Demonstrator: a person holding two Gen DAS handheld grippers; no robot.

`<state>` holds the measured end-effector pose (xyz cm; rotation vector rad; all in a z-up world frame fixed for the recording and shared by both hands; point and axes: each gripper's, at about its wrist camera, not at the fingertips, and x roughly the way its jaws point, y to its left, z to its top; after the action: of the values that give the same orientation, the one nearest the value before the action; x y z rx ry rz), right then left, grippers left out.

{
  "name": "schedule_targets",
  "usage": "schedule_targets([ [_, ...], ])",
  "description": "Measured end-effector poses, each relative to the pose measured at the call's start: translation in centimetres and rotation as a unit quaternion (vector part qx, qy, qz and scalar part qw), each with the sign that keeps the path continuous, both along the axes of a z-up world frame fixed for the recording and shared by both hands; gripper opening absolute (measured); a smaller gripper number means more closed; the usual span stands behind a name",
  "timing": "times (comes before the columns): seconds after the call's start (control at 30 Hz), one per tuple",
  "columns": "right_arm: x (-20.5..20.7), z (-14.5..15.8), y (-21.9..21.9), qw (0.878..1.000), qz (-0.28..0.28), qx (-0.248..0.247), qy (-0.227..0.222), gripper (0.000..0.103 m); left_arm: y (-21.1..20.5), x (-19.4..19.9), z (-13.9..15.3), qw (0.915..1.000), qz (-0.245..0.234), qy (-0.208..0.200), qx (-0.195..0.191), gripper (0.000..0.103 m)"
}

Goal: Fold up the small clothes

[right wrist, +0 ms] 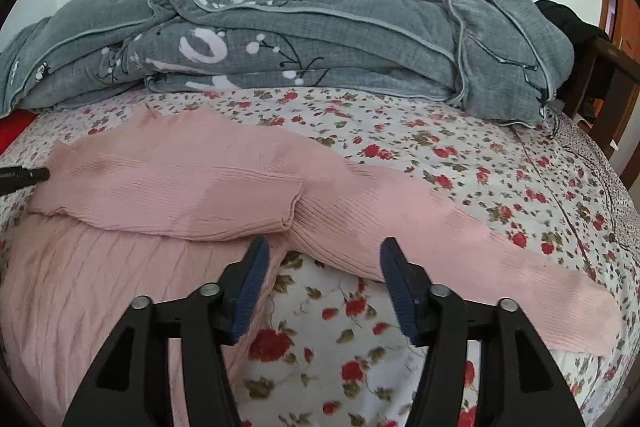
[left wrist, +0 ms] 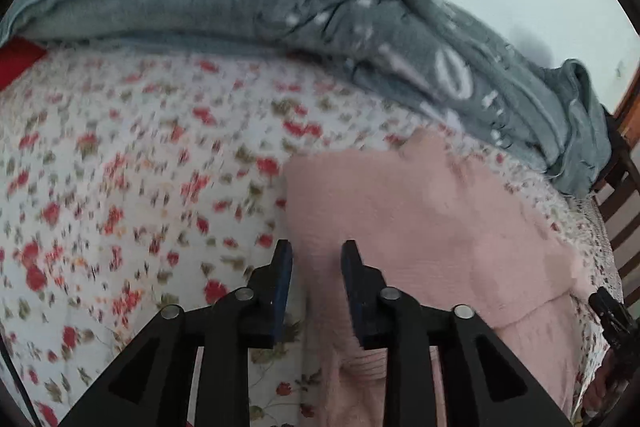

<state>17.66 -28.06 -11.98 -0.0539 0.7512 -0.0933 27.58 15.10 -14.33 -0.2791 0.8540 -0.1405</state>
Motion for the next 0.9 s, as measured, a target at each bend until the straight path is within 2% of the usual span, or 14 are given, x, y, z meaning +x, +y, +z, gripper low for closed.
schedule_targets([
  [0.07,-0.2,0.0,0.0,1.0,-0.001,0.011,-0.013,0.064,-0.7,0.2,0.6,0.9996,-0.014,-0.017,-0.016,0.023],
  [0.13,0.4,-0.2,0.4,0.999,-0.004,0.027,-0.017,0.064,-1.7,0.9,0.7,0.9993,-0.03,-0.02,-0.01,0.023],
  [0.27,2.3,-0.6,2.2,0.999,0.014,0.033,-0.019,0.064,-2.7,3.3,-1.6,0.9984,-0.031,-0.008,0.046,0.025],
  [0.3,2.6,-0.8,2.5,0.999,0.017,0.027,-0.02,0.064,-2.1,3.9,-2.6,0.9988,-0.021,0.003,0.044,0.024],
  [0.37,3.6,-1.9,3.0,1.0,0.015,0.01,-0.007,0.064,-0.5,4.2,-2.8,0.9999,-0.013,0.003,-0.003,0.024],
  [0.4,4.0,-2.4,3.1,1.0,0.012,0.006,0.003,0.064,0.0,3.9,-2.5,0.9998,-0.01,0.001,-0.016,0.024],
  [0.47,4.5,-3.7,2.9,1.0,0.011,0.009,0.024,0.064,0.5,3.0,-1.9,0.9999,-0.003,-0.004,-0.013,0.023],
  [0.53,4.4,-3.9,2.6,1.0,0.01,0.02,0.022,0.064,0.3,1.2,-1.3,0.9997,-0.016,-0.013,-0.016,0.024],
  [0.6,4.1,-3.6,2.4,1.0,0.008,0.025,0.013,0.064,-0.2,-0.9,-1.1,0.9986,-0.038,-0.028,-0.026,0.03],
  [0.67,3.8,-3.6,2.3,1.0,0.006,0.025,0.013,0.064,-1.1,-2.2,-1.7,0.9985,-0.047,-0.029,-0.009,0.047],
  [0.73,3.2,-3.4,2.3,1.0,0.007,0.024,0.014,0.064,-2.1,-2.3,-3.2,0.9986,-0.037,-0.016,0.035,0.05],
  [0.8,2.1,-3.0,1.8,1.0,0.004,0.025,0.012,0.069,-1.6,-2.2,-3.0,0.9991,-0.032,-0.02,0.018,0.05],
  [0.9,-0.1,-2.4,0.0,1.0,-0.01,0.028,0.004,0.07,-1.2,-2.3,-3.1,0.9994,-0.028,-0.023,0.004,0.051],
])
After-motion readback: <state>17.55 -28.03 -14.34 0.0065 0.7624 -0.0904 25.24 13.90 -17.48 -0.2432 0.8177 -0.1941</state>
